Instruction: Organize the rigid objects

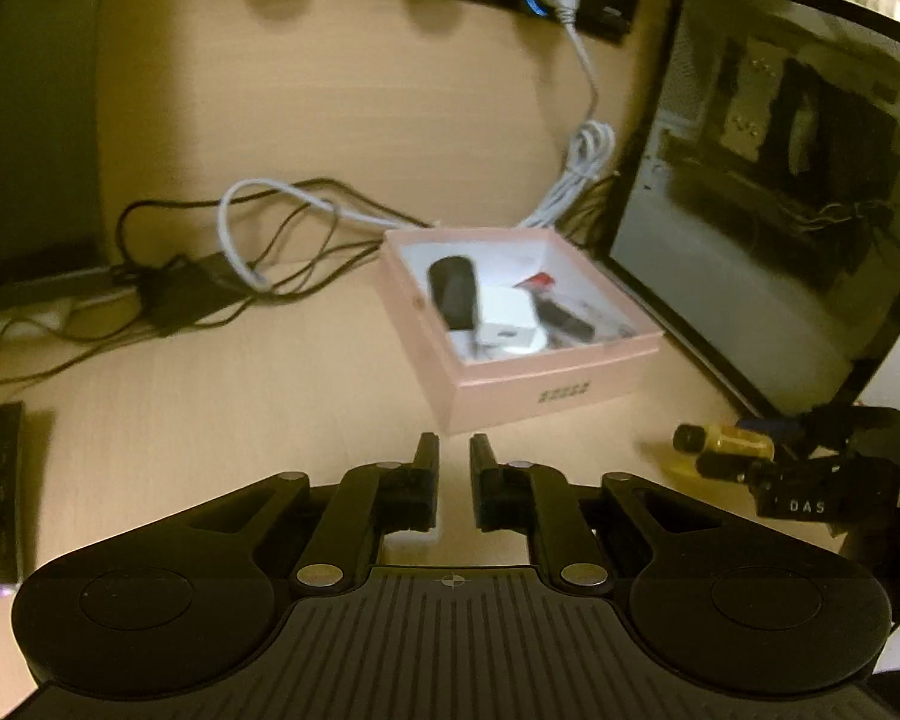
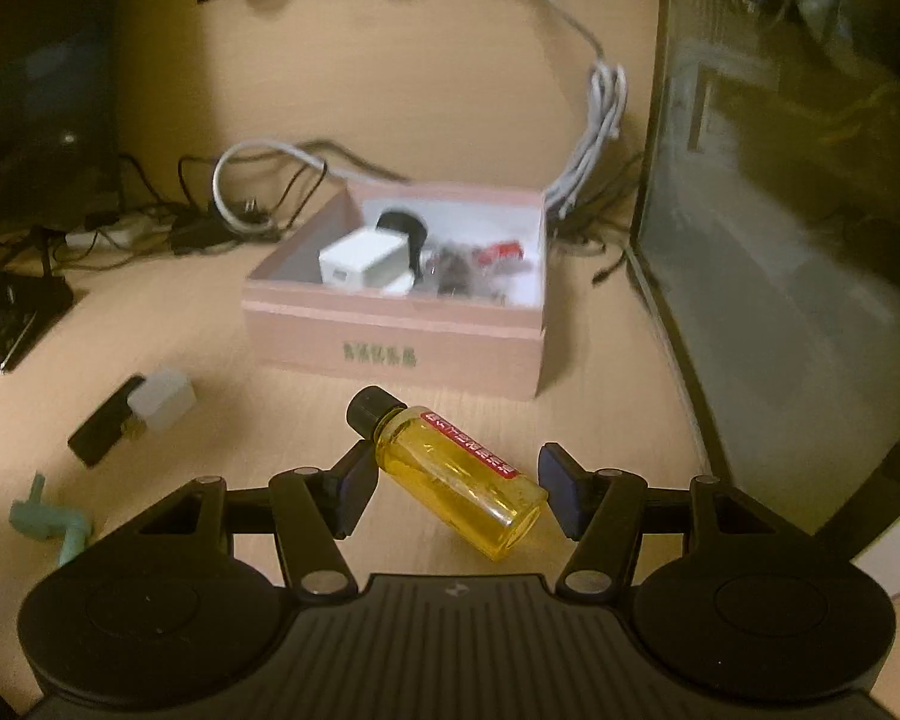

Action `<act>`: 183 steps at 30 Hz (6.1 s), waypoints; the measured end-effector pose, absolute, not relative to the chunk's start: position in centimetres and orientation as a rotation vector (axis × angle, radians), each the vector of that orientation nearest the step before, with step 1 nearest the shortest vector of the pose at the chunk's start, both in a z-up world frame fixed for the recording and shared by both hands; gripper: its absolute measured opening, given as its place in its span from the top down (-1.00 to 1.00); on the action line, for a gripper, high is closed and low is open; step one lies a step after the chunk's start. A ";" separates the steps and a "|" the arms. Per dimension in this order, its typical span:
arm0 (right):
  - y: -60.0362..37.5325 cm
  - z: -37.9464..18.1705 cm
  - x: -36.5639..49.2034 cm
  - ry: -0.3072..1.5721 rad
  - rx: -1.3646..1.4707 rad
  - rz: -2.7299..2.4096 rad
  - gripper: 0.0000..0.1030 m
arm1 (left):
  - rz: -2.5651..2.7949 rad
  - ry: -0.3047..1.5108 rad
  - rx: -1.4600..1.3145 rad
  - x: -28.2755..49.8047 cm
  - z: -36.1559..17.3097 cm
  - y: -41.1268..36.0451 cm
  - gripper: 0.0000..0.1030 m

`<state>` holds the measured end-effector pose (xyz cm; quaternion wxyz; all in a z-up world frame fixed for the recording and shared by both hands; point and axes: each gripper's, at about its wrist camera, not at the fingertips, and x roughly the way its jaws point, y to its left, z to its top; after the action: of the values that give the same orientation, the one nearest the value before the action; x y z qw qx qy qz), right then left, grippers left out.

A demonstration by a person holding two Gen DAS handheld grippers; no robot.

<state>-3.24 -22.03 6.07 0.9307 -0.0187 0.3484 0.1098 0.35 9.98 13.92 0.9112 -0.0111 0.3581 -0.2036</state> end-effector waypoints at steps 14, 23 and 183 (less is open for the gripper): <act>-17.3 2.0 -0.7 0.872 -0.046 0.425 -0.24 | -0.584 0.924 0.395 -6.0 8.1 8.6 0.64; -18.0 1.9 -3.9 0.846 -0.115 0.423 -0.27 | -0.566 0.923 0.399 -5.0 6.5 7.8 0.59; -11.3 10.1 14.8 0.575 -0.160 0.331 -0.56 | -0.151 0.829 -0.194 -7.7 8.8 14.2 0.50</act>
<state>14.83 -11.28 10.08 0.9423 -0.0784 0.2820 0.1623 -7.72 14.16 8.79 0.9080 -0.0938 0.4018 -0.0732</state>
